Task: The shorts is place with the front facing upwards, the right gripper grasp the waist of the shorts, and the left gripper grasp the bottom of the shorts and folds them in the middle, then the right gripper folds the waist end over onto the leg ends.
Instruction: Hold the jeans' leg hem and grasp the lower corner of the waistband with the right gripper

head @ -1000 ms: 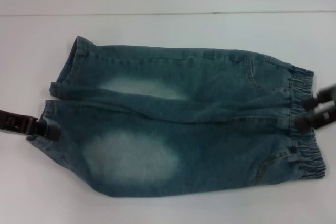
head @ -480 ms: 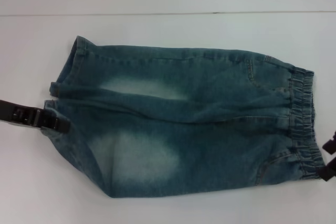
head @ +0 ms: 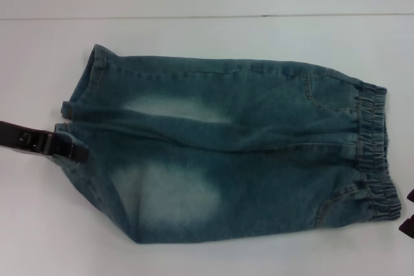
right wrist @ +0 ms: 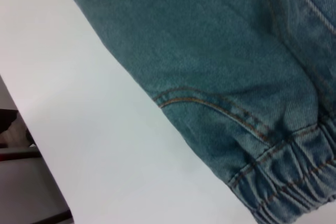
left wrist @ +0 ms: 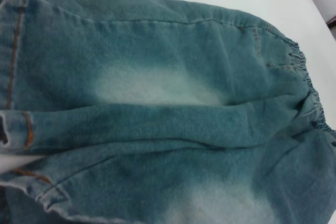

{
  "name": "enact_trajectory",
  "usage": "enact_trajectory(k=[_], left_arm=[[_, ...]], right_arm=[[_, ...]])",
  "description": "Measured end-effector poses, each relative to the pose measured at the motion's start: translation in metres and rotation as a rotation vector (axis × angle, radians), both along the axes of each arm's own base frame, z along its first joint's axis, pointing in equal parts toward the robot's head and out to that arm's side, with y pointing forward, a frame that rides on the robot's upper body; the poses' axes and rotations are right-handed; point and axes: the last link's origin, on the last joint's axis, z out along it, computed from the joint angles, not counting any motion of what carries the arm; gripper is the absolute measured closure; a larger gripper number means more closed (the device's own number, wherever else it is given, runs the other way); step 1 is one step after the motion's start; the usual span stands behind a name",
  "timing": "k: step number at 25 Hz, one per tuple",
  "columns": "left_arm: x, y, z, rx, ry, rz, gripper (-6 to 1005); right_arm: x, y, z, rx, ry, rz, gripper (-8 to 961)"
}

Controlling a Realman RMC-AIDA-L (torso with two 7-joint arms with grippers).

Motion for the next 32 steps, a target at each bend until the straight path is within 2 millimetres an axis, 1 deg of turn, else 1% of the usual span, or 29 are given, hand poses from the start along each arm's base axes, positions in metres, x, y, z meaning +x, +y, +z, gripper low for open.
enact_trajectory(k=[2,7,13,19,26,32], left_arm=[[0.001,0.001,-0.001,0.002,-0.001,-0.003,1000],[0.002,0.002,-0.001,0.002,-0.002,-0.005,1000],[0.002,0.002,-0.001,0.002,-0.002,-0.006,1000],[0.001,0.001,-0.002,0.002,-0.002,-0.007,999],[-0.001,-0.001,-0.002,0.002,-0.001,-0.004,999],[-0.002,-0.002,-0.002,0.003,0.000,0.001,999]], right_arm=[[-0.001,0.001,-0.002,-0.005,-0.003,0.003,76],[0.001,0.000,-0.012,-0.030,-0.033,0.006,118],[0.004,0.001,-0.018,-0.031,-0.054,0.005,196],[0.005,0.004,-0.024,-0.014,-0.071,0.017,195],[0.002,0.004,-0.028,-0.016,0.005,0.040,195],[0.001,0.005,-0.020,0.014,0.108,0.037,194]])
